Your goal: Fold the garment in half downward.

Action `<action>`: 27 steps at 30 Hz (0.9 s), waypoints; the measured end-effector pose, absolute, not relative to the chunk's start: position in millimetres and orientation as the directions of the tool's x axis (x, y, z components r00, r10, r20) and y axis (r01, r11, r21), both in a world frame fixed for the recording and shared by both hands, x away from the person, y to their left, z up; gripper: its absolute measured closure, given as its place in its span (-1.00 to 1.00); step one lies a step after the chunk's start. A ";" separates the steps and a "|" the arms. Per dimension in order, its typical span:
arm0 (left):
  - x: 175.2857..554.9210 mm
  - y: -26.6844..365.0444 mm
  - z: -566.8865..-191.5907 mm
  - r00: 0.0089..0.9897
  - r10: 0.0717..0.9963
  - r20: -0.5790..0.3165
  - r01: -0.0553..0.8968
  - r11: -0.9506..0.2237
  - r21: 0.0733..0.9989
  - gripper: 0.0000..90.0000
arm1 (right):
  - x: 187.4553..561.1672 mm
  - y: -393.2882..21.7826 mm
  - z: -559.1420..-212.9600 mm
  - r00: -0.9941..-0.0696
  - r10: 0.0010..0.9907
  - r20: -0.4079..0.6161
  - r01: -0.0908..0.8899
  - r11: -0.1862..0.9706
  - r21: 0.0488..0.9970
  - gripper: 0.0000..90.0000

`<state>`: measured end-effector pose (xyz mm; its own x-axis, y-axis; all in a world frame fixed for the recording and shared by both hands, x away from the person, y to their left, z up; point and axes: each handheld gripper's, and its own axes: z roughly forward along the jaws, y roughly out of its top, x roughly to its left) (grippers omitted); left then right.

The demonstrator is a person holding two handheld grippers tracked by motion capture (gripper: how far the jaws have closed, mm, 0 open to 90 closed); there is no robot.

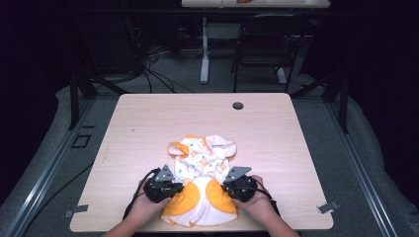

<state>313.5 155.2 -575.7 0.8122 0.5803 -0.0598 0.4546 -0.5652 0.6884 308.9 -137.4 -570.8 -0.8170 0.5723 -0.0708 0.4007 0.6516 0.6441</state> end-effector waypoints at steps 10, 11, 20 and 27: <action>313.3 155.9 -575.2 0.816 0.574 -0.067 0.457 -0.570 0.683 0.82 | 306.8 -136.6 -569.0 -0.834 0.544 -0.091 0.376 0.682 0.627 0.87; 312.5 155.9 -575.0 0.817 0.572 -0.067 0.456 -0.572 0.681 0.82 | 305.9 -136.1 -569.1 -0.834 0.544 -0.089 0.377 0.681 0.628 0.88; 321.0 155.1 -560.3 0.827 0.561 -0.041 0.434 -0.589 0.682 0.80 | 311.0 -136.8 -559.7 -0.841 0.538 -0.054 0.385 0.667 0.638 0.92; 359.7 153.3 -537.2 0.801 0.599 -0.007 0.424 -0.560 0.712 0.67 | 342.8 -133.6 -539.6 -0.823 0.564 -0.068 0.394 0.652 0.648 0.90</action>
